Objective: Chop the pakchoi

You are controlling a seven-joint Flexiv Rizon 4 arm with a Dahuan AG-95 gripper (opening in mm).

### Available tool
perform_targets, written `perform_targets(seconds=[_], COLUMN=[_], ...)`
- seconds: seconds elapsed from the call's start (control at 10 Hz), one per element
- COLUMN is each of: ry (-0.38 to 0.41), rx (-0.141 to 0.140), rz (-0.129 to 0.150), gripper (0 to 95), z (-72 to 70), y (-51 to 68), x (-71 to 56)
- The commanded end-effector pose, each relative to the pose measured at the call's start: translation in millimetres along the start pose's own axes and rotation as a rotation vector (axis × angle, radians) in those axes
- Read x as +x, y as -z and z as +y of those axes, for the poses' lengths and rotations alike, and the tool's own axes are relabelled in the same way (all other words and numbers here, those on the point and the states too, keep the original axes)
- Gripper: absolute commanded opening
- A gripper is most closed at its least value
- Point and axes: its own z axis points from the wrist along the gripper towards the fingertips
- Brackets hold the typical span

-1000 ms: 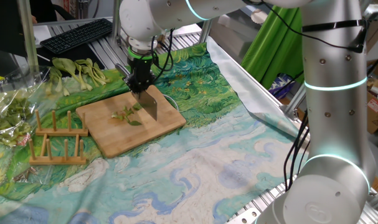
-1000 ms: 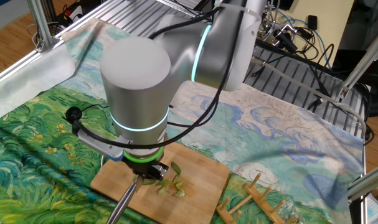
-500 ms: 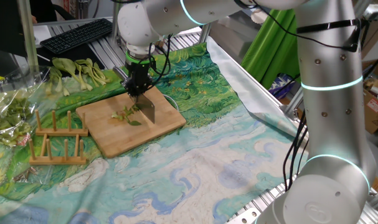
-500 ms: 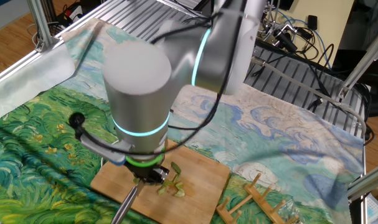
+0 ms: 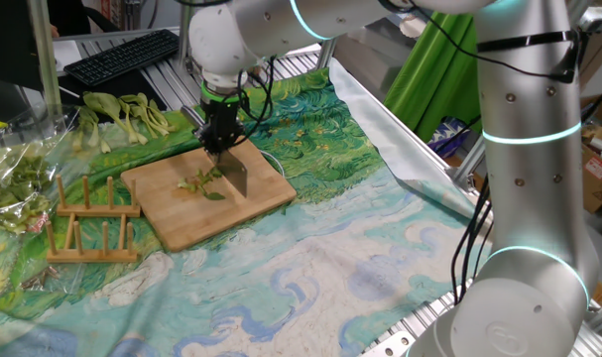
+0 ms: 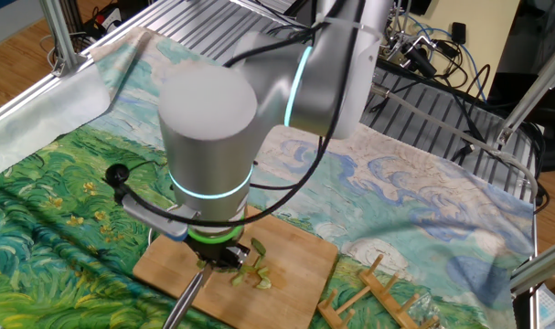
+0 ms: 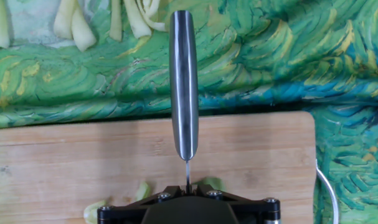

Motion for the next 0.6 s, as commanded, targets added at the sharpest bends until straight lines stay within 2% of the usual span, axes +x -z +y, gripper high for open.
perform_targets(seconds=[0.1,0.4,0.6], ry=[-0.024,-0.023,-0.033], rx=[0.011,0.009,0.01], rz=[-0.068,-0.06,-0.057], gripper=[0.0,0.0,0.0], z=[1.5,1.2,2.8], y=[-9.8,-3.2,-9.5], x=[18.6,22.8,21.5])
